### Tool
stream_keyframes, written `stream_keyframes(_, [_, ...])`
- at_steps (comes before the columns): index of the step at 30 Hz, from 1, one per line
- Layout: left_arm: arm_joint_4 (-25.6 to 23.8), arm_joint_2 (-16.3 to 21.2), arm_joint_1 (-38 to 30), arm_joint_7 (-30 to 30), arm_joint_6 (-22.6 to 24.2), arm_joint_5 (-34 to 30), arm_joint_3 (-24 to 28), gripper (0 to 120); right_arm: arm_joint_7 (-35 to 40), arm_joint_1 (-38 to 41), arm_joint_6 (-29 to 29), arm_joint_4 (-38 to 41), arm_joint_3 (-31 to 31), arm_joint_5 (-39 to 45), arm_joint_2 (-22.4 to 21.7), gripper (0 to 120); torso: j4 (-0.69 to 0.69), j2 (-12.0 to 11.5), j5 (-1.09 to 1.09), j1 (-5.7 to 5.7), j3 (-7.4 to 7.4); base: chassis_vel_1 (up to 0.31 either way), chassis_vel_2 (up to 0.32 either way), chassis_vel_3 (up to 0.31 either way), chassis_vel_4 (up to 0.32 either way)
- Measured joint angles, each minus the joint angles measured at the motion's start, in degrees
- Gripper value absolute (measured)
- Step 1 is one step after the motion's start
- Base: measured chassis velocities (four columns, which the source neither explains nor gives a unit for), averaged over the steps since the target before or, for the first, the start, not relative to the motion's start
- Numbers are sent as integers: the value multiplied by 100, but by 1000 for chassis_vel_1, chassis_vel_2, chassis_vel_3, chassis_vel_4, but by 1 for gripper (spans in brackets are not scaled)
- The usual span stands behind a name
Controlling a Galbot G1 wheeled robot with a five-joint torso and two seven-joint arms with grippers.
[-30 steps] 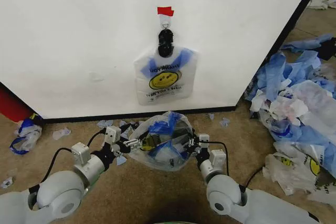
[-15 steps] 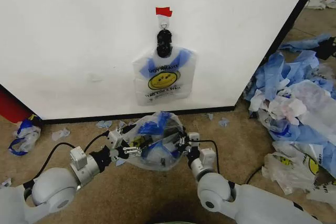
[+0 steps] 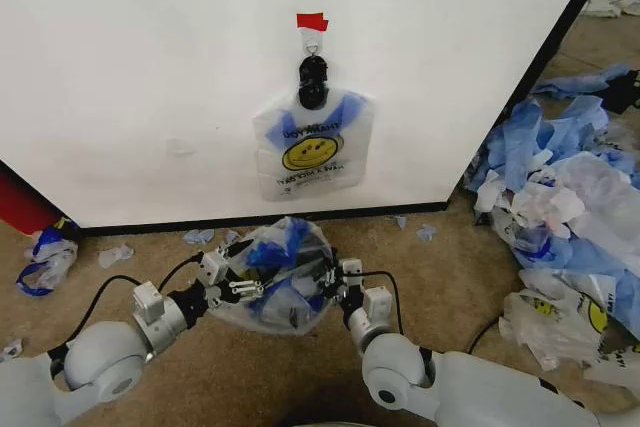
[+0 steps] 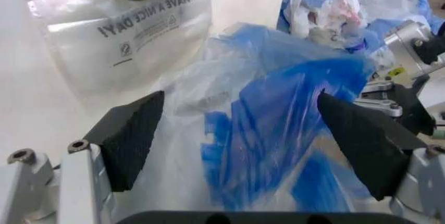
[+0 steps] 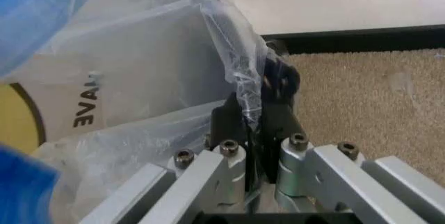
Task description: Pick up the garbage bag from the wall and place it over the trash bin.
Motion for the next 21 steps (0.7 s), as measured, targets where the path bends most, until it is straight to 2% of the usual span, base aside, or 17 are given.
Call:
stream_keyframes(3, [7,-6,10,-15,-22,-2,3,88,17,2,0,11,10,0,13,0,-6,0,0,0,-1,0,0,0,0])
stream_keyframes(21, [-213,167,101,-134,-89,-167,-481,88,201,147,-66,418,314,439,7,0,-6,2,-2,-1,-4,0,0,0,0])
